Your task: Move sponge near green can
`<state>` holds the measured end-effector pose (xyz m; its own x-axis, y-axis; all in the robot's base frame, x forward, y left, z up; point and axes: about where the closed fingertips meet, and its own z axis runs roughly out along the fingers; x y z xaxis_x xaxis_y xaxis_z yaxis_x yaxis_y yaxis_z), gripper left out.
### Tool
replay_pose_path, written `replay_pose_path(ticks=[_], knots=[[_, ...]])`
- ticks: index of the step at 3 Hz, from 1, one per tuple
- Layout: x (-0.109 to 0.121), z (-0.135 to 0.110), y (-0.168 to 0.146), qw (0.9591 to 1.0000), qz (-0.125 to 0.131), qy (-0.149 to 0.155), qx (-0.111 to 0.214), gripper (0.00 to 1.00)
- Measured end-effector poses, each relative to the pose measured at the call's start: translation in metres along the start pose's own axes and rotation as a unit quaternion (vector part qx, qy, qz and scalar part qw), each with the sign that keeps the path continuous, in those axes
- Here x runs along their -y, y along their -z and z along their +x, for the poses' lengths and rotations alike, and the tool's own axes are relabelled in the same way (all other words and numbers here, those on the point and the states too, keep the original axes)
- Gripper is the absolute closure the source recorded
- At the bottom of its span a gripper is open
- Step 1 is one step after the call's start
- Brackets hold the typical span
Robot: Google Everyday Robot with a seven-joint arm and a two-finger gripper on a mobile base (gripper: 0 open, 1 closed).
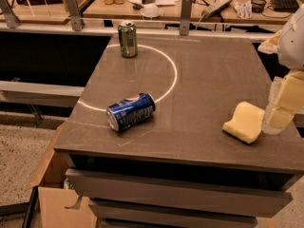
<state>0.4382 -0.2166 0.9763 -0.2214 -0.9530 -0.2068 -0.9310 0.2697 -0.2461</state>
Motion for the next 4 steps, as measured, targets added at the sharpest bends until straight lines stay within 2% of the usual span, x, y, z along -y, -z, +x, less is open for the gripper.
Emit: replay_pose_path(ticks=[1,2,3,4], knots=[[0.0,0.0,0.0,1.0,0.0,0.0,0.0,0.0],[0.011,0.014,0.001,0.9998,0.005,0.017,0.012,0.0],[0.029,0.039,-0.003,0.9971,-0.002,0.073,0.022,0.0],[0.031,0.047,-0.015,0.986,-0.028,0.164,0.007,0.0]])
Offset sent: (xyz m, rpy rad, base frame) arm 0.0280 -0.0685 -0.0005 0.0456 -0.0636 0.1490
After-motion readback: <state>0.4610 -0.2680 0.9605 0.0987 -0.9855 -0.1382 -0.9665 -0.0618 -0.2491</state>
